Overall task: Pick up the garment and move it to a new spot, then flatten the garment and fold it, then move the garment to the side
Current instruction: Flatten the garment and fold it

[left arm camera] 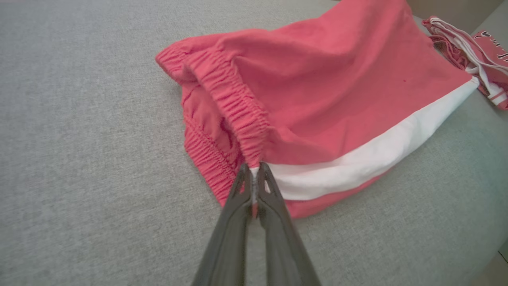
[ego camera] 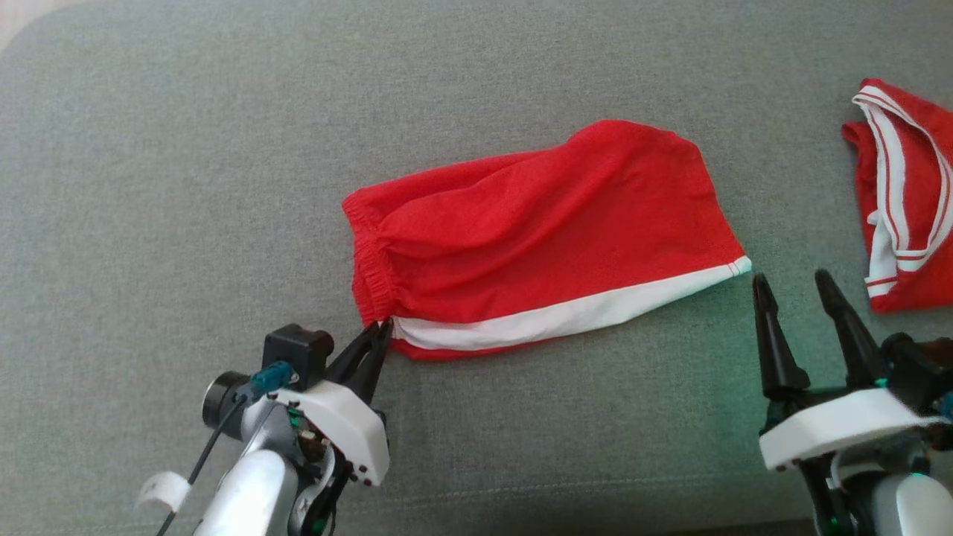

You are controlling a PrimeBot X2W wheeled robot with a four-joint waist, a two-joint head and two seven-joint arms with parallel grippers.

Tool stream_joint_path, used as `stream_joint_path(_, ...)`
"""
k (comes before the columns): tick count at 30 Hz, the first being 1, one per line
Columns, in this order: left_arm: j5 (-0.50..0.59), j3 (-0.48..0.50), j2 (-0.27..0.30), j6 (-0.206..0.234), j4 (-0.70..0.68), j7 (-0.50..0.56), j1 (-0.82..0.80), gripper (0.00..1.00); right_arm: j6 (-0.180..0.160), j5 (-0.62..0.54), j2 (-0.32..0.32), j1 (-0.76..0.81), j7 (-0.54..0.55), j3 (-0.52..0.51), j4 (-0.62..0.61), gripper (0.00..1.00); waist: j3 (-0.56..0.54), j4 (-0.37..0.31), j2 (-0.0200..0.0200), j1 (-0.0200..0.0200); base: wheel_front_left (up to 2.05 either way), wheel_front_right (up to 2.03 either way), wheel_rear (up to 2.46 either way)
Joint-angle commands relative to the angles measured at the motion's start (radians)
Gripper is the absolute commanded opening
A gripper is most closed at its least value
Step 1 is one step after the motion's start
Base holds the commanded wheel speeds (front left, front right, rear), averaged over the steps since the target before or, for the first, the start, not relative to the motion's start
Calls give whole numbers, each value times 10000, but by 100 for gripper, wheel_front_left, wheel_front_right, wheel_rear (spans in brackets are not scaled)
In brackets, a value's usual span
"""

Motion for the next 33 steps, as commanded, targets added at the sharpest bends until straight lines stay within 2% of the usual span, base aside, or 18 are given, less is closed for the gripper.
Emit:
stream_joint_path(1,-15,275,165,-18,-269,-128,-329,0,35,87,-180,-355,231,44,-117,100,37,-1,-1,-1,0,0,0)
stream_joint_path(7,73,194,205,35,-365,-298,-543,0,35,211,-740,-777,1002,-299,759,100,320,187,-1,-1,0,0,0)
stream_joint_path(14,176,12,199,56,-482,-433,-933,0,35,701,-1258,-1689,1735,159,1774,100,811,540,-1,-1,0,0,0)
stream_joint_path(21,166,-44,211,121,-438,-597,-1001,0,35,1157,-1359,-1811,2202,494,2020,100,870,616,-1,-1,0,0,0)
stream_joint_path(22,159,-56,212,123,-430,-611,-1006,0,35,1236,-1367,-1815,2279,542,2034,84,874,626,-1,-1,0,0,0)
stream_joint_path(23,149,-65,214,125,-420,-625,-1009,0,35,1300,-1380,-1805,2389,594,2066,62,870,632,-1,-1,0,0,0)
stream_joint_path(25,132,-77,222,136,-411,-659,-1007,0,35,1477,-1360,-1747,2685,659,2132,5,866,633,-1,-1,0,0,0)
stream_joint_path(26,124,-83,224,141,-410,-676,-1013,0,35,1549,-1351,-1732,2755,654,2132,0,870,636,-1,-1,0,0,0)
stream_joint_path(33,178,-35,304,271,-647,-1185,-1079,0,35,1626,-1303,-1596,2020,407,1389,0,809,636,-1,-1,0,0,0)
